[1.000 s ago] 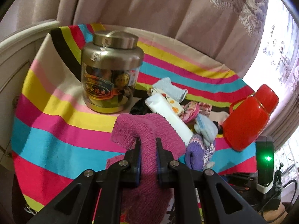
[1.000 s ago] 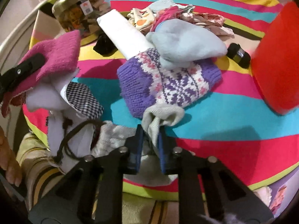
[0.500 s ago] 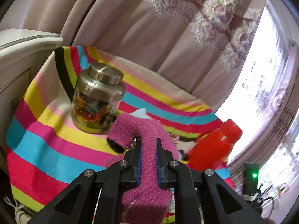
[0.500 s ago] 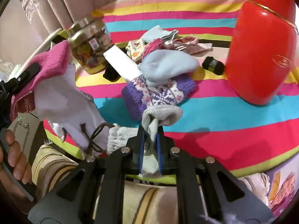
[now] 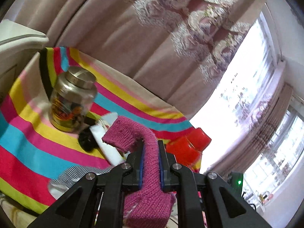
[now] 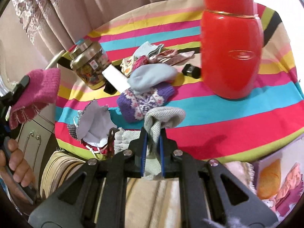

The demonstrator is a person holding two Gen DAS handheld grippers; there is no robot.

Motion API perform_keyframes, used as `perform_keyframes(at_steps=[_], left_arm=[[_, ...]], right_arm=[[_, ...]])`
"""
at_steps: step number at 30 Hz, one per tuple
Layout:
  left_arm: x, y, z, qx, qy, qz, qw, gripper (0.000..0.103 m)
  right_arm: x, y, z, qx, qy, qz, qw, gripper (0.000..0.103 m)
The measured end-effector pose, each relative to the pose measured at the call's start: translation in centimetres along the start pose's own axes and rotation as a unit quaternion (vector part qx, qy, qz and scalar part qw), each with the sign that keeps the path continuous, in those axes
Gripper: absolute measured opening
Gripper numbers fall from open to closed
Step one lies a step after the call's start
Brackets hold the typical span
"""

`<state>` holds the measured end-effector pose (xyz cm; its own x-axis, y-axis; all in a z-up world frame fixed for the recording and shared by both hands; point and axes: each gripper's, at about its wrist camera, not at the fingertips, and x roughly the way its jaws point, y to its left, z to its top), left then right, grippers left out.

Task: Organize soft objects
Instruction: 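Carry both items to the white box and open both tools, then move both tools back over the blanket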

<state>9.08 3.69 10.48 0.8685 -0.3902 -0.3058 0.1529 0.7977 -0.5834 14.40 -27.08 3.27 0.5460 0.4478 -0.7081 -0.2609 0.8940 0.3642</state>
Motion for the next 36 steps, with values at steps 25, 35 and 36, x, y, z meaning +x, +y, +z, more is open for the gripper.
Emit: perform_keyframes(at_steps=[25,35,36], left_arm=[[10.2,-20.7,-14.8,0.139,0.238,-0.15,0.9494,0.012],[13.3,-25.7,-18.4,0.17,0.297,-0.164,0.9253,0.046],[13.4,-25.8,-18.3,0.171,0.298,-0.163,0.925,0.048]], right_arm=[[-15.5,-19.0,-6.8,0.132,-0.037,-0.175,0.975,0.019],[-21.0,-21.3,-6.1,0.136,0.004,-0.31,0.941,0.077],[-21.5,-21.2,-5.7,0.13,0.008,-0.308,0.942,0.077]])
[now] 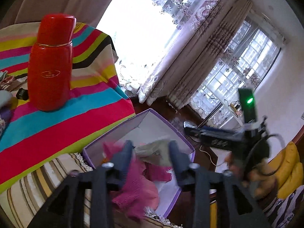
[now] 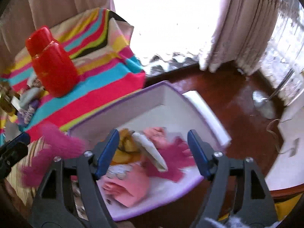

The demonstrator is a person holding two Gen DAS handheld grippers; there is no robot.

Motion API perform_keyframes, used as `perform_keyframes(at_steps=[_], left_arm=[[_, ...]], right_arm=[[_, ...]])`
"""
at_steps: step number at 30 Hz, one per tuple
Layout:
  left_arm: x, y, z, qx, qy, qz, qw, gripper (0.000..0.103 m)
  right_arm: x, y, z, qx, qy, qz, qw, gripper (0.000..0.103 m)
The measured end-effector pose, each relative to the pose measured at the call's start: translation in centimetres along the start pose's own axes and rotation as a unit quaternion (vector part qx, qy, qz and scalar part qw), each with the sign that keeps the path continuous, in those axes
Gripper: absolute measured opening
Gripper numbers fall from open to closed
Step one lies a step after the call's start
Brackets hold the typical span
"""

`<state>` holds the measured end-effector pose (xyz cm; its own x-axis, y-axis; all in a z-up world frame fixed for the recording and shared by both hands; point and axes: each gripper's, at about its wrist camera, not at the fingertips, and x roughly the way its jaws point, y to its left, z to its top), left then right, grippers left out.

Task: Organize soft objects
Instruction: 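Move both tools back over the blanket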

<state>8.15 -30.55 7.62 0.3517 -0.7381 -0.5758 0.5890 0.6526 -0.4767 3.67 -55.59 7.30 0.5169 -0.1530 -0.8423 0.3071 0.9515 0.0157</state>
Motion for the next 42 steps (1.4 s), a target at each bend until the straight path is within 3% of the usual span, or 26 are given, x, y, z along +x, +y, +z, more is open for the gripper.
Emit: perform_keyframes(at_steps=[5,9,12,14,19,33,39,42], left_arm=[[0.1,1.0,0.2,-0.017,0.011,0.019,0.9996,0.049],[-1.4,3.2,-0.1,-0.044,0.006,0.052,0.9977,0.049],[-3.5,5.4,-0.4,-0.073,-0.01,0.084,0.9937,0.049],[-5.3,6.9,-0.6,-0.091,-0.023,0.108,0.9897,0.049],[-10.6,10.7,-1.6,-0.129,-0.064,0.157,0.9771,0.049],[-21.9,19.6,-6.1,-0.239,-0.142,0.259,0.925,0.049],[-24.2,21.8,-8.2,-0.272,-0.15,0.28,0.9083,0.055],[-24.5,22.4,-8.8,-0.282,-0.147,0.286,0.9042,0.058]], right_arm=[[-3.7,2.0,3.3,-0.051,0.043,-0.008,0.998,0.082],[-7.6,9.1,4.5,-0.191,0.037,-0.045,0.98,0.082],[-11.0,13.8,5.3,-0.242,0.034,-0.006,0.97,0.082],[-14.3,15.9,6.4,-0.25,-0.002,0.018,0.968,0.082],[-19.7,18.6,7.2,-0.259,-0.085,0.029,0.962,0.084],[-17.6,23.1,6.3,-0.299,-0.001,-0.013,0.954,0.085],[-19.5,23.9,7.5,-0.279,-0.028,-0.005,0.96,0.085],[-20.4,25.2,7.7,-0.278,-0.04,0.008,0.96,0.085]])
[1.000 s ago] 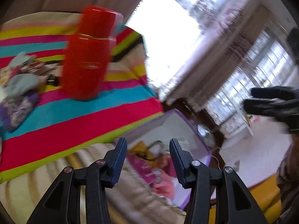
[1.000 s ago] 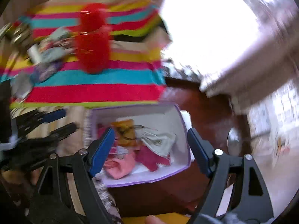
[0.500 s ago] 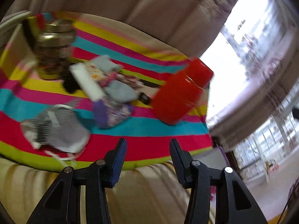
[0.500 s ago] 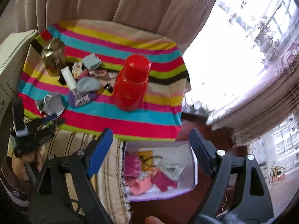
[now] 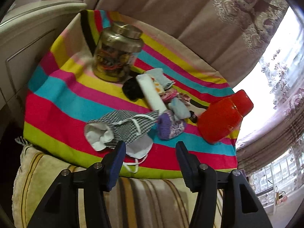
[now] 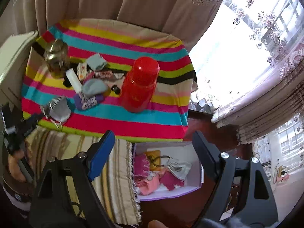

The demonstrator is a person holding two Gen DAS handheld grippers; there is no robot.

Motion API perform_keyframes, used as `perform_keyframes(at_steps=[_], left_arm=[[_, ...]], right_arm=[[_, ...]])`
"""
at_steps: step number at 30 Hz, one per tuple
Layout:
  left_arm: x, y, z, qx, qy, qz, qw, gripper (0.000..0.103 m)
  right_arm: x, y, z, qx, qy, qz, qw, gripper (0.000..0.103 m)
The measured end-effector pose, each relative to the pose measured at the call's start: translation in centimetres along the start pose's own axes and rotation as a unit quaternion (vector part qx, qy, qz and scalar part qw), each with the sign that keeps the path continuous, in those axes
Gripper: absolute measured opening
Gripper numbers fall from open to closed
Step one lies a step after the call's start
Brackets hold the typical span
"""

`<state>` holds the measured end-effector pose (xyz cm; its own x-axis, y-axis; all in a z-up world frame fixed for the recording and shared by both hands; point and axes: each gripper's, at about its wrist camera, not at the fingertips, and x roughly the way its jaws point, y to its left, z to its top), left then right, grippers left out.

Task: Organize soft objects
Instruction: 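Move both tools back over the blanket, then grasp the black-and-white checked bag with the left tool while the right tool grasps the white packet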

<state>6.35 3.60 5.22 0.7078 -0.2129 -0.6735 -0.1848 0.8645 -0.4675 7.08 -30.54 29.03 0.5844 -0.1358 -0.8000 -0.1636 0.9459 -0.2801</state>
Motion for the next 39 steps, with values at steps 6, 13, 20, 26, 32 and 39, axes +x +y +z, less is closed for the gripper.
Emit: perform_keyframes(at_steps=[6,13,20,26,32,39], left_arm=[[1.3,1.7,-0.1,-0.04,0.027,0.009,0.9988,0.066],[3.8,6.1,0.3,-0.158,0.058,-0.012,0.9857,0.069],[7.4,8.9,0.9,-0.243,0.093,-0.039,0.9648,0.074],[11.3,9.5,1.4,-0.272,0.138,-0.033,0.9518,0.074],[12.7,8.5,2.0,-0.23,0.134,-0.016,0.9637,0.066],[12.3,8.4,1.6,-0.199,0.102,-0.037,0.974,0.02]], right_arm=[[-0.1,2.8,1.6,-0.03,-0.04,0.041,0.998,0.085],[6.7,5.3,1.6,-0.056,-0.074,0.129,0.987,0.087],[13.0,6.6,1.8,-0.024,-0.117,0.191,0.974,0.087],[18.1,9.1,3.3,-0.019,-0.102,0.275,0.956,0.087],[22.5,14.7,4.1,-0.066,-0.094,0.277,0.954,0.087],[28.5,20.9,5.9,-0.097,-0.068,0.287,0.951,0.078]])
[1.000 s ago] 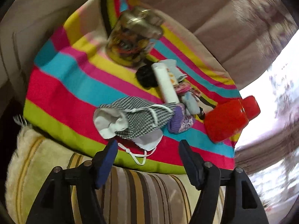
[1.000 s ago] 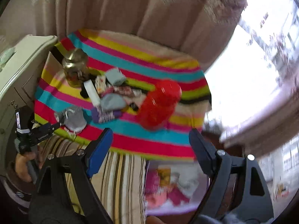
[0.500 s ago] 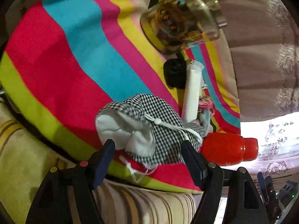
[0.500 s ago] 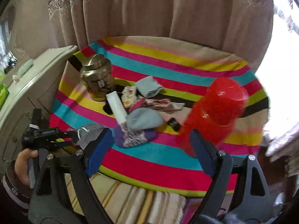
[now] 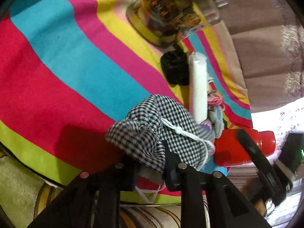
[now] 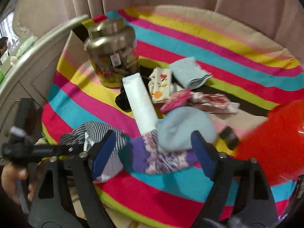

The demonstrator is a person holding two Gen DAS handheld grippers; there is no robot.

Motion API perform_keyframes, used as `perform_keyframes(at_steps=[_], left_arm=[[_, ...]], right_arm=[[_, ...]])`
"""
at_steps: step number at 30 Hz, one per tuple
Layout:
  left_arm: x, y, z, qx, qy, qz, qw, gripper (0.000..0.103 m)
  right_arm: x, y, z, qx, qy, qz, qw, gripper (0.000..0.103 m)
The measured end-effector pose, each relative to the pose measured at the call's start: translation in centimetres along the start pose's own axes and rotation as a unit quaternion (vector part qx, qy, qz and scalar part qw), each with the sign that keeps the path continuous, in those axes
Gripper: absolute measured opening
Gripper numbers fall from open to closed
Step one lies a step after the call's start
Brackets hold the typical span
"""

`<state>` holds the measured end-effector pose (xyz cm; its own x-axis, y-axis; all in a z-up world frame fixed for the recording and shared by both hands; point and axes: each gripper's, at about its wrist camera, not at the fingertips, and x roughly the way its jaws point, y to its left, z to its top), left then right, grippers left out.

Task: Organize soft objects
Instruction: 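Grasp the black-and-white checked bag with the left tool while the right tool grasps the white packet, then carry the checked bag and white packet to the white box and open both tools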

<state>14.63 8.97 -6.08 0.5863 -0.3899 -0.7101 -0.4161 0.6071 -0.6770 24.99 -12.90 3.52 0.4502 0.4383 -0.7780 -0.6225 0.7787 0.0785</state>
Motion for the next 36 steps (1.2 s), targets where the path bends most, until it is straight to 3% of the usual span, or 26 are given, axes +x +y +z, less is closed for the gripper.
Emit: perform_keyframes(at_steps=[5,10,15,29,36], left_arm=[[-1.4,-0.2,-0.4,0.02,-0.04,0.002,0.999,0.018],[-2.8,0.1,-0.3,0.023,-0.074,0.01,0.9969,0.018],[-2.6,0.7,0.2,0.014,-0.072,0.008,0.9973,0.018],[-2.2,0.9,0.2,0.015,-0.063,0.003,0.9979,0.018],[-2.0,0.9,0.2,0.013,-0.059,0.001,0.9982,0.018]], right_arm=[[4.3,1.7,1.3,-0.056,0.022,-0.025,0.998,0.066],[7.0,1.4,2.6,-0.066,0.05,-0.016,0.996,0.053],[8.7,1.5,3.3,-0.077,0.073,0.001,0.994,0.047],[11.4,3.3,3.0,-0.106,0.088,-0.023,0.99,0.049],[10.0,2.2,2.5,-0.071,0.058,-0.002,0.996,0.042]])
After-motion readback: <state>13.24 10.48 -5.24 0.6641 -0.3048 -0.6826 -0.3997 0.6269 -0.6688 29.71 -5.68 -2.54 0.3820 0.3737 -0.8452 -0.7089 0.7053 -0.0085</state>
